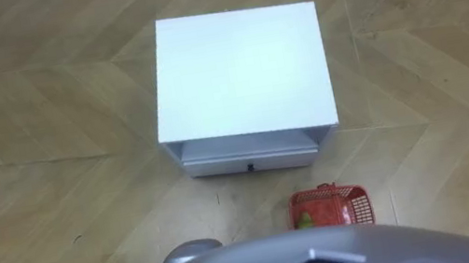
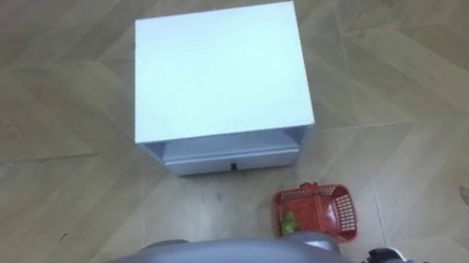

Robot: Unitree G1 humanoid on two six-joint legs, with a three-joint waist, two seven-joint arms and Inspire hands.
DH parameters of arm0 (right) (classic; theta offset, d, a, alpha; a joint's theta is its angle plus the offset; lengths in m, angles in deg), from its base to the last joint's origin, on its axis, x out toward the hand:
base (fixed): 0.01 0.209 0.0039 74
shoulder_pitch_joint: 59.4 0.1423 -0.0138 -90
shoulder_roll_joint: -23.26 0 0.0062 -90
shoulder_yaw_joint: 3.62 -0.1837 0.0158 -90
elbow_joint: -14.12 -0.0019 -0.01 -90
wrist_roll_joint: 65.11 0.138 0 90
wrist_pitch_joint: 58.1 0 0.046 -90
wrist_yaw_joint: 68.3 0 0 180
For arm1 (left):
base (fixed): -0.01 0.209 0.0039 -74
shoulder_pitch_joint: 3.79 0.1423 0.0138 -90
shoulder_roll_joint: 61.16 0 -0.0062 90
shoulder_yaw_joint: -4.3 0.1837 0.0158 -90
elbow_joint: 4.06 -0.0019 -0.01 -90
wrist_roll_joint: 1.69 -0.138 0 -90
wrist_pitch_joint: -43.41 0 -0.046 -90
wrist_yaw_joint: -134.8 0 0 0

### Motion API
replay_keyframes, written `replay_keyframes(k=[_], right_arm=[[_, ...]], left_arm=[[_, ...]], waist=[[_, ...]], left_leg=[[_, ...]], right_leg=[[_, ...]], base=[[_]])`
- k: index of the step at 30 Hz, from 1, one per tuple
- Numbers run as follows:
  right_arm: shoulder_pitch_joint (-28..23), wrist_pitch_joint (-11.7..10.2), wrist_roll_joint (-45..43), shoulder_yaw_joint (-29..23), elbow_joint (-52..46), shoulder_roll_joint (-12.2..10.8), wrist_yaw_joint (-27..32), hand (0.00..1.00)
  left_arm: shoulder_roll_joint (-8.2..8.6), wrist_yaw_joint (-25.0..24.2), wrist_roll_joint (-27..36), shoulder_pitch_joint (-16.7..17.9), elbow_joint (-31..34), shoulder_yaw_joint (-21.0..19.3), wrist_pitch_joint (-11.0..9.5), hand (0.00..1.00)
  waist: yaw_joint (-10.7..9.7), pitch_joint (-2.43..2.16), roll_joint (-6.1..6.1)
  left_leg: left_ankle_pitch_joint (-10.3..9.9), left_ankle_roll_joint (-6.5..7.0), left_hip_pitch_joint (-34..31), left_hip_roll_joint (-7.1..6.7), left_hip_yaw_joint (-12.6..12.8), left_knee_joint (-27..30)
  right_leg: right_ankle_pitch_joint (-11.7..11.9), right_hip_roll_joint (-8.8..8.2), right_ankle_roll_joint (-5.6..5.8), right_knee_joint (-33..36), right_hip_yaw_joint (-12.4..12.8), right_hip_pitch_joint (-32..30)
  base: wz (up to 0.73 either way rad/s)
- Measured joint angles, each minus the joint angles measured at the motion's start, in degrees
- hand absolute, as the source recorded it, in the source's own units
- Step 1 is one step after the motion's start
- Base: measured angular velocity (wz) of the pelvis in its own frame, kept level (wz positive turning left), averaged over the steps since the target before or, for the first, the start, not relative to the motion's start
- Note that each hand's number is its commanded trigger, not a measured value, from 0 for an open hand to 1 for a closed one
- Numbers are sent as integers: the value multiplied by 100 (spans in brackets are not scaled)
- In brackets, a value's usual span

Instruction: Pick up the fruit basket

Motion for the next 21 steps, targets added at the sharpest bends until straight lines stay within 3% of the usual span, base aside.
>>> replay_keyframes(k=[21], right_arm=[[71,-13,1,-12,-45,8,-104,0]], left_arm=[[-5,22,-13,14,15,98,-97,0]], waist=[[-97,-1,-5]], left_leg=[[0,0,115,-7,-10,9]], right_leg=[[-35,-14,-6,6,-27,102]], base=[[0]])
